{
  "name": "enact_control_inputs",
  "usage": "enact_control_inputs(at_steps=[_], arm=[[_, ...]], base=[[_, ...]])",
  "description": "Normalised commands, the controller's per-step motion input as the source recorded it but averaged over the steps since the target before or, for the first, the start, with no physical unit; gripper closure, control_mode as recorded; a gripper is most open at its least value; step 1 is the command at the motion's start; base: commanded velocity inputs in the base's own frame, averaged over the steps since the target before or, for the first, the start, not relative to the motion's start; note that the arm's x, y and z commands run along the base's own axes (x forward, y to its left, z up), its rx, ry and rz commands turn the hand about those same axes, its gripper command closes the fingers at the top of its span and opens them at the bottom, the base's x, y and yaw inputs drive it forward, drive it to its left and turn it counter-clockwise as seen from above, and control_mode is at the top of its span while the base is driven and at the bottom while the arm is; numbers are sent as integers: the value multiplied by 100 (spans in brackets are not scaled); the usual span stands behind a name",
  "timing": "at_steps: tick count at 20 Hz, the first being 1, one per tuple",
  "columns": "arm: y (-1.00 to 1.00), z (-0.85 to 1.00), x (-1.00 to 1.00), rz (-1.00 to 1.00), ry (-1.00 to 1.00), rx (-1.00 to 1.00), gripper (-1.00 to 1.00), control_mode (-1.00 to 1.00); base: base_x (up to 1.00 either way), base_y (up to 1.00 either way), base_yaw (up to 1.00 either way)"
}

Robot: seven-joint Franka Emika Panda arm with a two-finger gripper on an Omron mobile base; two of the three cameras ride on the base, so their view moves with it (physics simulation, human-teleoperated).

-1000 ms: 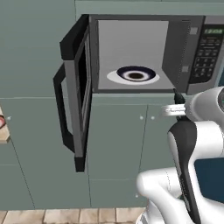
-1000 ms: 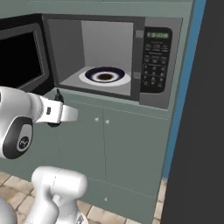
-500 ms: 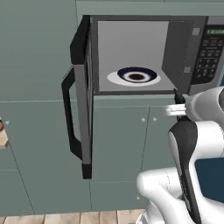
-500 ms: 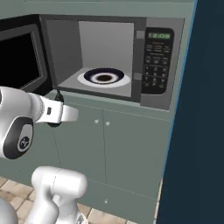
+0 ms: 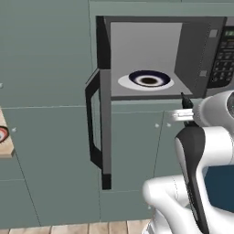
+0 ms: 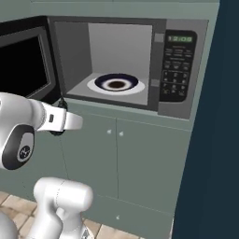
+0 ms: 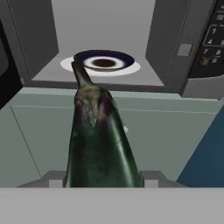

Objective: Pick the eggplant from the counter and place it in the microwave. Then turn on the microwave.

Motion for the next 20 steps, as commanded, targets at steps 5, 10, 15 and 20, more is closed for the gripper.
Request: enact_control_inputs(at_steps=[5, 10, 15, 20], arm=[[0, 0, 0, 0, 0, 0, 100, 100], [0, 0, 0, 0, 0, 0, 100, 100], [0, 0, 0, 0, 0, 0, 100, 100], [0, 0, 0, 0, 0, 0, 100, 100]], base=[[42, -12, -2], [31, -7, -2], [11, -3, -1], [0, -2, 0]])
